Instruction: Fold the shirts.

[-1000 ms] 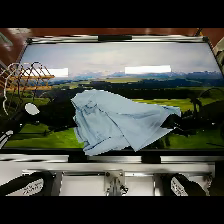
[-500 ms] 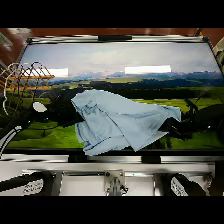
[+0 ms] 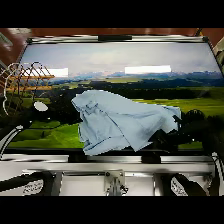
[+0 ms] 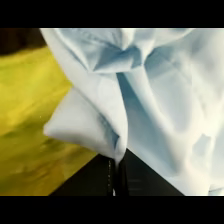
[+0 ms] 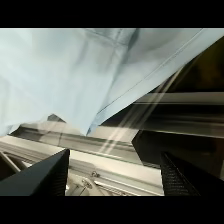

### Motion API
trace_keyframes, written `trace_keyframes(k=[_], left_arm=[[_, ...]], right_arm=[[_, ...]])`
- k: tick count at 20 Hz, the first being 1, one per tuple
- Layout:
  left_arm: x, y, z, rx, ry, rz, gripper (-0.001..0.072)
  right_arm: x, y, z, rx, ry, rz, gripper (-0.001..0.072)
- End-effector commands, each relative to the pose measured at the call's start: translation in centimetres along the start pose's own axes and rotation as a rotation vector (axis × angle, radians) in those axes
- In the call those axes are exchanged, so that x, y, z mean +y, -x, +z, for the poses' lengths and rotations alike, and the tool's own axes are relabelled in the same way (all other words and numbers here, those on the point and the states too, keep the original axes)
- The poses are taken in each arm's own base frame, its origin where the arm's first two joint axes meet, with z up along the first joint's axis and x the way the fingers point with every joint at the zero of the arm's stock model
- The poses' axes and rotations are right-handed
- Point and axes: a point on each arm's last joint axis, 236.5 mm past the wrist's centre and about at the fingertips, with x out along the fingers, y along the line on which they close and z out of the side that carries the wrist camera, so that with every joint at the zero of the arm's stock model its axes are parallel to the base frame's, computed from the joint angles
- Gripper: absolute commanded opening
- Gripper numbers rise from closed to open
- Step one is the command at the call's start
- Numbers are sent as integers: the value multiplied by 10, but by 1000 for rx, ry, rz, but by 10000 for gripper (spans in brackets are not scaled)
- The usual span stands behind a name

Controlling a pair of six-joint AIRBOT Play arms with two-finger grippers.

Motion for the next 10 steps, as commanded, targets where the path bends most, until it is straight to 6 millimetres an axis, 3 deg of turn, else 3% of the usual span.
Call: trace_keyframes(k=[1,5,10], left_arm=[[-15,13,11,-39,-57,-21,28],[-30,33,30,-106,-103,-33,27],[-45,48,50,-156,-140,-47,28]], right_arm=[[9,-23,10,-68,26,-19,672],[26,-35,34,-198,33,-41,672],[26,-62,19,-109,25,-76,671]])
